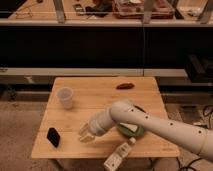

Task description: Knock the eraser over

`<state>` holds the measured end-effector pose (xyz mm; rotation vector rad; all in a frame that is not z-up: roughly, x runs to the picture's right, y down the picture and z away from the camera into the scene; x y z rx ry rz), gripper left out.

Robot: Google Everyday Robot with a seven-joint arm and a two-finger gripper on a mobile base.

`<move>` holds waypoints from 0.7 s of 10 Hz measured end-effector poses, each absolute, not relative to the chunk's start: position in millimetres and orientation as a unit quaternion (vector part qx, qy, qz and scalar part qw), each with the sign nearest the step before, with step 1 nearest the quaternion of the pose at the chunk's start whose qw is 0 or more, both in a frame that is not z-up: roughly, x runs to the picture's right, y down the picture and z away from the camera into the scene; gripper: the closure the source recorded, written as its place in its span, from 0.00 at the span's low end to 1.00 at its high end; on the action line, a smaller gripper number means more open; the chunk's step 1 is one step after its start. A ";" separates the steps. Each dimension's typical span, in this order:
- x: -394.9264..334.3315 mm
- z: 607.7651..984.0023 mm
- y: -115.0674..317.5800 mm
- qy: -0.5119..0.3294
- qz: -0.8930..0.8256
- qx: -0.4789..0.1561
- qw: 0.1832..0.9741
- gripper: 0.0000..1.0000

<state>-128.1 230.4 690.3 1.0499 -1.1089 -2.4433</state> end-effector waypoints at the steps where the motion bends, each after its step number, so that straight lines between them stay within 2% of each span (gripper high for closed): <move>1: -138.3 691.9 241.3 -0.388 -0.844 0.353 0.114 0.62; 3: -166.8 700.1 254.6 -0.403 -0.848 0.330 0.093 0.62; 7: -216.2 714.2 239.2 -0.425 -0.840 0.320 0.110 0.62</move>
